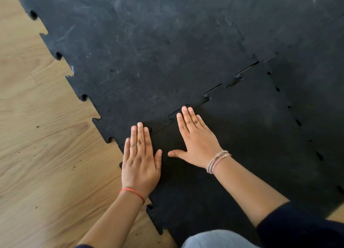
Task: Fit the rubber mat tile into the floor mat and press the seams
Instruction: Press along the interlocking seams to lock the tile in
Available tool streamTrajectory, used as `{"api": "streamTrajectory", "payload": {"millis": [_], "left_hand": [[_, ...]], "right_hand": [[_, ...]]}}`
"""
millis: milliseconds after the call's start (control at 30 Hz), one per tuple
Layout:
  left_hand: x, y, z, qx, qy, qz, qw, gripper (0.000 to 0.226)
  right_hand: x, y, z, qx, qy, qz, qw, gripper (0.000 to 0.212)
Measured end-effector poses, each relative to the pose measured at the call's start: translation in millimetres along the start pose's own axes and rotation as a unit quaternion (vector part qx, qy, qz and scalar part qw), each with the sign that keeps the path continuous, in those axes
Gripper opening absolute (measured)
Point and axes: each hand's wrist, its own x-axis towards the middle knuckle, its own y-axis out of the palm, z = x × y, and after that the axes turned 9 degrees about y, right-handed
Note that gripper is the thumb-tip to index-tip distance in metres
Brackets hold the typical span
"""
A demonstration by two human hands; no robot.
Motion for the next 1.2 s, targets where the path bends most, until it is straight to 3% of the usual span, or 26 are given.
{"api": "streamTrajectory", "payload": {"millis": [133,233,400,767,1033,1133,1200], "left_hand": [[-3,-3,0,-0.001,0.005,0.003,1.0,0.063],[7,-1,-3,-0.007,0.029,0.001,1.0,0.065],[63,17,-48,0.023,0.197,0.04,0.979,0.067],[76,26,-58,0.039,0.187,0.036,0.981,0.064],[87,19,-66,0.044,0.203,0.087,0.974,0.066],[121,19,-84,0.06,0.253,0.066,0.963,0.066],[139,22,-93,0.05,0.295,0.064,0.952,0.067]], "right_hand": [[6,-23,-3,0.017,-0.005,0.047,0.999,0.097],[2,-18,-15,0.062,-0.011,0.017,0.998,0.09],[1,2,-74,0.07,0.129,-0.047,0.988,0.12],[28,-17,-96,0.02,0.08,0.014,0.996,0.13],[24,-15,-106,0.072,0.064,0.007,0.995,0.117],[17,-7,-126,0.132,0.142,-0.054,0.98,0.103],[17,-9,-151,0.109,0.182,-0.068,0.975,0.096]]}}
